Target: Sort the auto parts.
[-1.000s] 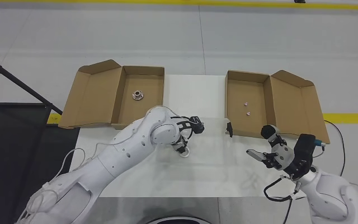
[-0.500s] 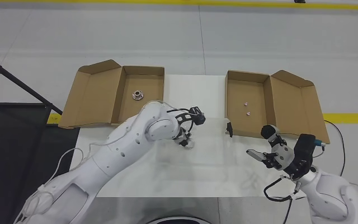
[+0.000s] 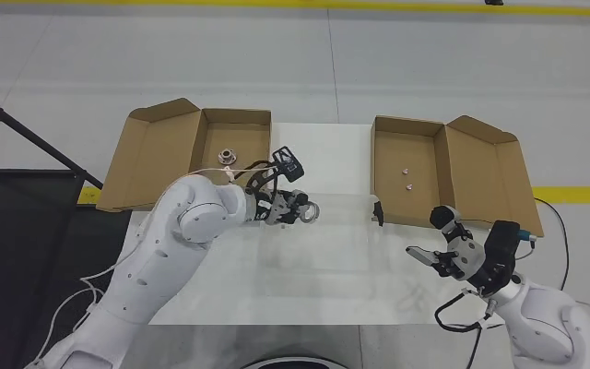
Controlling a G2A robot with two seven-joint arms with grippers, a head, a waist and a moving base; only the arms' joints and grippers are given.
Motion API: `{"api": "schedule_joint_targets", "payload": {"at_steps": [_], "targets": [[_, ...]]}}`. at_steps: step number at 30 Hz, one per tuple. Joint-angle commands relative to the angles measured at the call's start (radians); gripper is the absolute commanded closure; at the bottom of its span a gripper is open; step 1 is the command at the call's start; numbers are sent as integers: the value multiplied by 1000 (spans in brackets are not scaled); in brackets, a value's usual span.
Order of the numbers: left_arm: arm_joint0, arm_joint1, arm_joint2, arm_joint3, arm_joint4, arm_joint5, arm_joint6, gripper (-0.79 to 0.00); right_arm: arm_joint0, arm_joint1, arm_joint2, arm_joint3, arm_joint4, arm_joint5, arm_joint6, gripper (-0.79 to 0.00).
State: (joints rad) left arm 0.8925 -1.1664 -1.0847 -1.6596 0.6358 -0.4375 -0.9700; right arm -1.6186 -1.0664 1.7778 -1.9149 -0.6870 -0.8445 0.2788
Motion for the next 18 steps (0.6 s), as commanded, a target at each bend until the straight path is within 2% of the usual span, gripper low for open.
{"api": "schedule_joint_targets", "payload": {"at_steps": [1, 14, 18], "targets": [[28, 6, -31, -3, -31, -37, 42, 0, 0, 0, 0, 0, 0, 0, 0, -785], [38, 8, -38, -5, -36, -48, 57, 0, 0, 0, 0, 0, 0, 0, 0, -785], [37, 3, -20, -10, -57, -7, 109, 0, 0, 0, 0, 0, 0, 0, 0, -785]]}}
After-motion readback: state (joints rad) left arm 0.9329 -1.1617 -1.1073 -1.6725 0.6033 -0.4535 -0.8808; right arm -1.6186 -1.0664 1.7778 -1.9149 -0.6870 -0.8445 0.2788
